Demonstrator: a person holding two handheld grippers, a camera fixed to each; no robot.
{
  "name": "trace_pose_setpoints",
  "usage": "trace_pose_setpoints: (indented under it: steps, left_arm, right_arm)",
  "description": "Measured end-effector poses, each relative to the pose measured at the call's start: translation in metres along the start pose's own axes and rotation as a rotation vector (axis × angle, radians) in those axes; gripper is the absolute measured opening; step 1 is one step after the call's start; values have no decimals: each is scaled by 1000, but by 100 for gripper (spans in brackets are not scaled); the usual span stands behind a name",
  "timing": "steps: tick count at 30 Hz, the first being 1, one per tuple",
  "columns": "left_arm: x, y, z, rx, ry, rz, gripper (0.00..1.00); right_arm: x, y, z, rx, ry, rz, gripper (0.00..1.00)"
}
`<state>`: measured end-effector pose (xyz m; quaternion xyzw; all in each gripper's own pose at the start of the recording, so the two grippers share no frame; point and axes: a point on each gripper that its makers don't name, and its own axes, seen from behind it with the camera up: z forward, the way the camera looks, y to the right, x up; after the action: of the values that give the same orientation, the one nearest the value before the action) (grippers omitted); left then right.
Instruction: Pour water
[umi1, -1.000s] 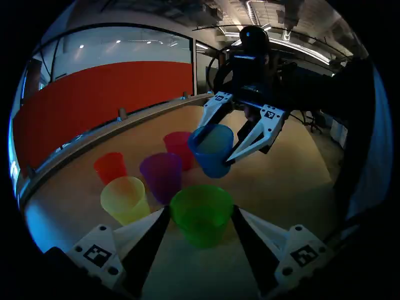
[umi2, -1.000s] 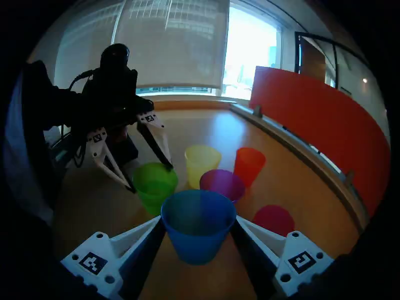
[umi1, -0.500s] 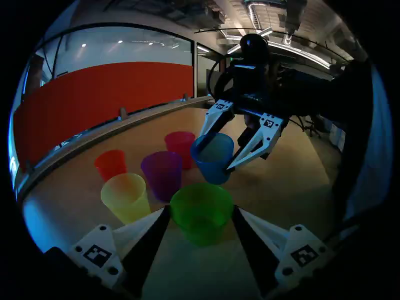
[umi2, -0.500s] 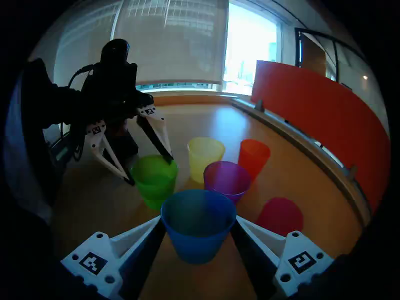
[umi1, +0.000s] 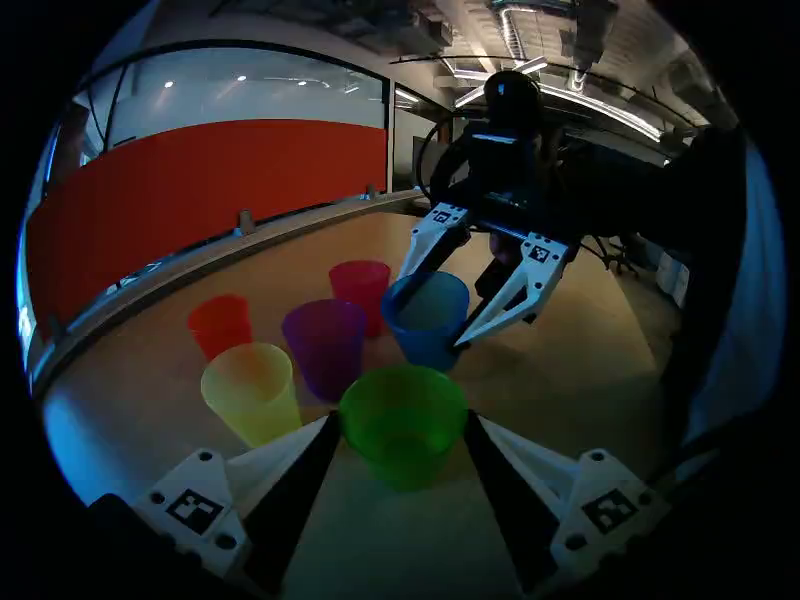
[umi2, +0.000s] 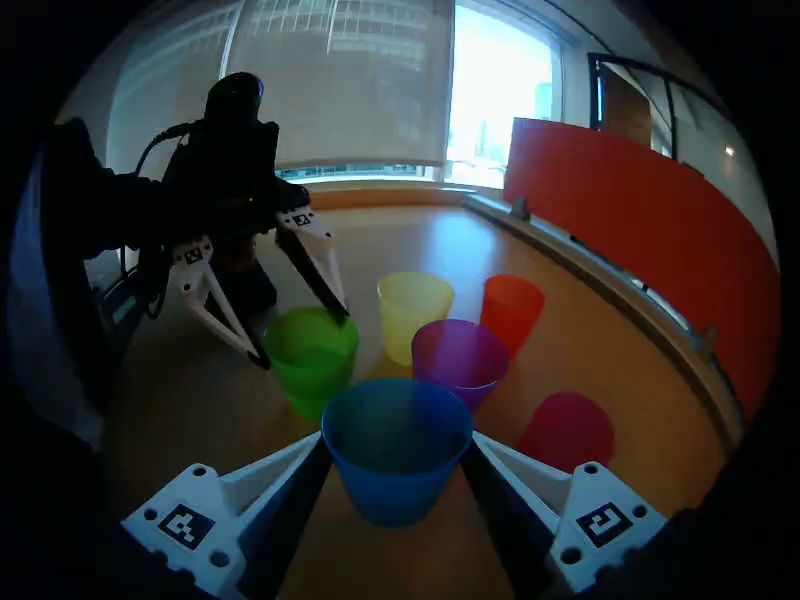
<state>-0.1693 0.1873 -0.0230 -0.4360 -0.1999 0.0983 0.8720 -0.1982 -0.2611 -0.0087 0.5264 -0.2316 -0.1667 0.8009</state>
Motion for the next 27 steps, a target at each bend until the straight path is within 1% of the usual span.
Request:
trace_pose_setpoints:
  steps: [5, 12, 20, 27]
  left_arm:
    - [-6, 3, 0, -11, -18, -2, 90]
    - [-7, -2, -2, 4, -18, 0, 93]
    - [-11, -1, -7, 8, -28, -5, 93]
    - [-19, 0, -13, 11, -53, -6, 93]
  right_arm:
    - [-1, -2, 1, 1, -4, -3, 90]
    - [-1, -3, 3, 3, -4, -3, 90]
    - [-5, -6, 7, 6, -6, -1, 90]
    - [-10, -8, 9, 6, -9, 2, 90]
